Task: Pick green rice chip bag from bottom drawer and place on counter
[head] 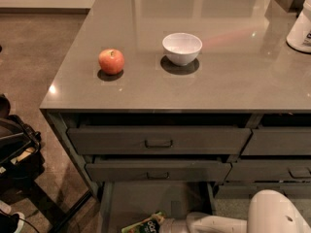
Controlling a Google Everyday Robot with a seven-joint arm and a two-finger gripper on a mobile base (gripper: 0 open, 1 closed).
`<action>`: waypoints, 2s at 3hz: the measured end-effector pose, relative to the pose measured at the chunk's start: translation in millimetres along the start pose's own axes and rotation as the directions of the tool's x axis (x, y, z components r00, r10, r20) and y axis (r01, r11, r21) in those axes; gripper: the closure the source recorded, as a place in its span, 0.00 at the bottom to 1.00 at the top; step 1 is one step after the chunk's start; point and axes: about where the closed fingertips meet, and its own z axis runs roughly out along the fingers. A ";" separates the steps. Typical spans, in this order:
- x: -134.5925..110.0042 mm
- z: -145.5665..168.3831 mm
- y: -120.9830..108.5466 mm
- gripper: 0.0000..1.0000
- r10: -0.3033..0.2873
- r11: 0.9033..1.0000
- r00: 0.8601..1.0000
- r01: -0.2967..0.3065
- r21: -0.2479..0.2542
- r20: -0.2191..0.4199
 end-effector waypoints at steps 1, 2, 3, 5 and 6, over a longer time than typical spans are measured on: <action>0.0 0.0 0.0 0.88 0.000 1.000 1.000 0.000 0.000 0.000; 0.0 0.0 0.0 1.00 0.000 1.000 1.000 0.000 0.000 0.000; -0.1 0.0 0.1 1.00 0.000 1.000 1.000 0.000 0.000 0.000; -23.9 -37.6 5.6 1.00 -0.036 0.999 0.998 0.035 0.030 0.041; -44.8 -66.5 9.4 1.00 -0.069 0.997 0.993 0.065 0.047 0.096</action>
Offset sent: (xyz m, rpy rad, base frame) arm 0.0000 0.0000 0.0000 0.0000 0.0000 0.0000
